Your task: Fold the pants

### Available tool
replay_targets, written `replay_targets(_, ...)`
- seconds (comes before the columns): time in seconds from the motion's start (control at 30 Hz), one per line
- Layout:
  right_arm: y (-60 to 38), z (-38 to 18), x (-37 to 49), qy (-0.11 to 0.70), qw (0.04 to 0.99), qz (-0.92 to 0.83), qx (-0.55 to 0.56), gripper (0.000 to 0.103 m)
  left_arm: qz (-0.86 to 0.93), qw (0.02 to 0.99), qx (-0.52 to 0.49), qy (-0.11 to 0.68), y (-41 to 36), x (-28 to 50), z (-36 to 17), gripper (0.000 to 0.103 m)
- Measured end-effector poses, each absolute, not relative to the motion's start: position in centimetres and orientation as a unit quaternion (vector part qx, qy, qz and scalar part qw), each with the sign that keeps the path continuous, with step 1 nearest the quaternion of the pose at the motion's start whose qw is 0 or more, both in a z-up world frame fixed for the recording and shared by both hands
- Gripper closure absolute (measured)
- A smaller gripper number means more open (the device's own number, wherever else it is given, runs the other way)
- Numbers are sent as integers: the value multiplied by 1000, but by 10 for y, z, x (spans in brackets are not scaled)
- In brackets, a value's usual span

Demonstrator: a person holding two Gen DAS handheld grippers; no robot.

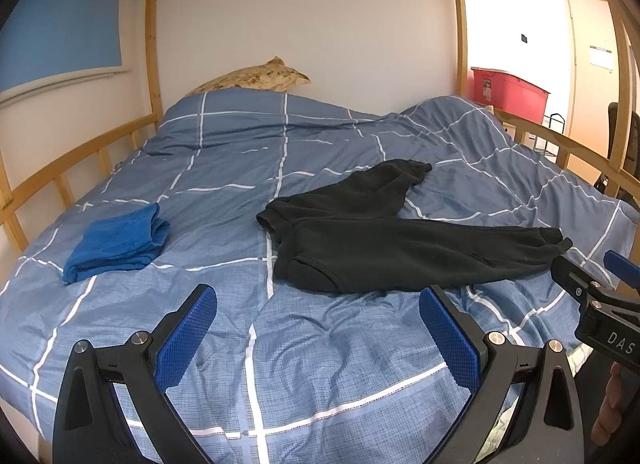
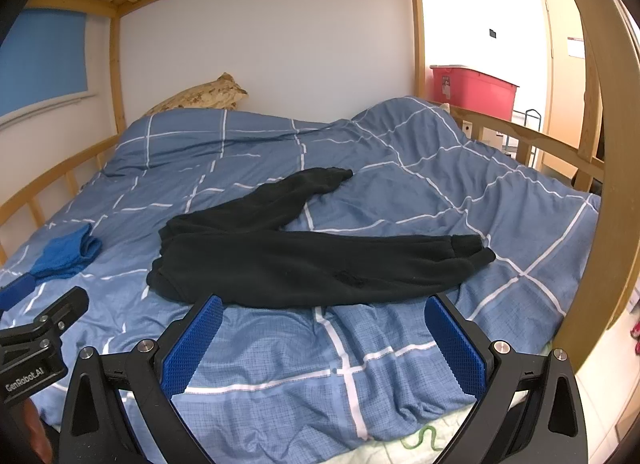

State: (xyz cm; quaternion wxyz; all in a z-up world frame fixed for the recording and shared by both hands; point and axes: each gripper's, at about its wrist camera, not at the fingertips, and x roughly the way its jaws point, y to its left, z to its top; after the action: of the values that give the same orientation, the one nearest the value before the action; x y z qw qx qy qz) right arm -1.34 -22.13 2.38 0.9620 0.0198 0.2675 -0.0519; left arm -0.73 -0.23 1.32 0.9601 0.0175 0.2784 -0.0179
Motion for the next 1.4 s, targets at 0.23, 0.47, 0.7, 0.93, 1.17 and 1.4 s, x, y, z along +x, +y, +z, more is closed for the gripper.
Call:
replay_targets(0.23, -221, 24, -13, 267, 962, -52, 19, 1, -17, 961, 18, 276, -2, -8, 13, 0)
replay_targets(0.47, -221, 24, -13, 268, 962, -52, 19, 1, -18, 961, 17, 277, -1, -8, 13, 0)
replay_targets(0.7, -220, 24, -14, 268, 962, -52, 19, 1, -16, 961, 17, 277, -1, -7, 14, 0)
replay_targets(0.93, -220, 24, -13, 268, 962, -52, 18, 1, -16, 961, 17, 276, -1, -7, 14, 0)
replay_targets(1.17, -219, 23, -12, 271, 961, -50, 19, 1, -17, 961, 19, 275, -2, -4, 15, 0)
replay_targets(1.4, -224, 22, 12, 263, 964, -33, 20, 1, -24, 962, 20, 273, -14, 26, 26, 0)
